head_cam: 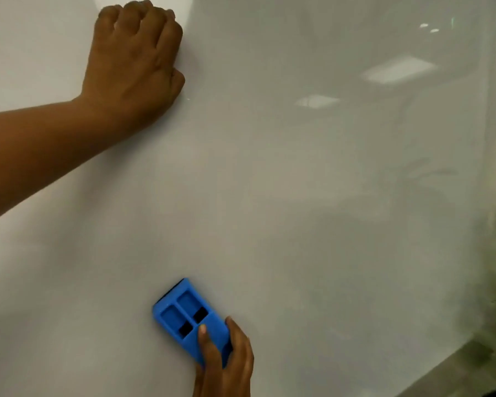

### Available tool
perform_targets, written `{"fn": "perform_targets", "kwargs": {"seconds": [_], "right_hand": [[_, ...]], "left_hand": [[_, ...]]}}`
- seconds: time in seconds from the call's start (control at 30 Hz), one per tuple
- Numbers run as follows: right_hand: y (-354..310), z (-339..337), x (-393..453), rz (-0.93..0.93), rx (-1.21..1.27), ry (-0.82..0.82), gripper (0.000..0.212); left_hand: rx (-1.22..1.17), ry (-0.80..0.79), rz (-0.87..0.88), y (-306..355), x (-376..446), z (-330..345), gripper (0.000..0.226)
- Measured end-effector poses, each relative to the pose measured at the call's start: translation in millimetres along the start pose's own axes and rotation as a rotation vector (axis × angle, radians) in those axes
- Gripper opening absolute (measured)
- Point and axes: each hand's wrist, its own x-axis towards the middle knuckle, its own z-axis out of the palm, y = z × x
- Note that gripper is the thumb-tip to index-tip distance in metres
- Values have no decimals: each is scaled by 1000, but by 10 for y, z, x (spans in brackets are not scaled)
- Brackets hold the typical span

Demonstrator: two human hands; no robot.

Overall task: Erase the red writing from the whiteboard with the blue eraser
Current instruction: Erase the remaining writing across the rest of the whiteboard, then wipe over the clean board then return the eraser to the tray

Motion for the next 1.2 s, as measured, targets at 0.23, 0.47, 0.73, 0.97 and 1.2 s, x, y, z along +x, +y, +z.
{"fn": "perform_targets", "kwargs": {"seconds": [0.23, 0.47, 0.73, 0.97, 1.2], "right_hand": [[802, -179, 53, 300, -15, 101, 86], [1617, -512, 901, 594, 110, 161, 64], [184, -107, 826, -24, 87, 142, 81], [24, -97, 593, -459, 12, -82, 91], [94, -552, 2016, -273, 32, 49, 68]], "left_hand": [[8, -23, -31, 18, 2, -23, 45], [22, -21, -29, 23, 7, -37, 45], [13, -27, -19, 21, 16, -9, 43], [-51, -103, 2, -24, 37, -103, 41], [-8, -229, 318, -496, -223, -430, 54]]}}
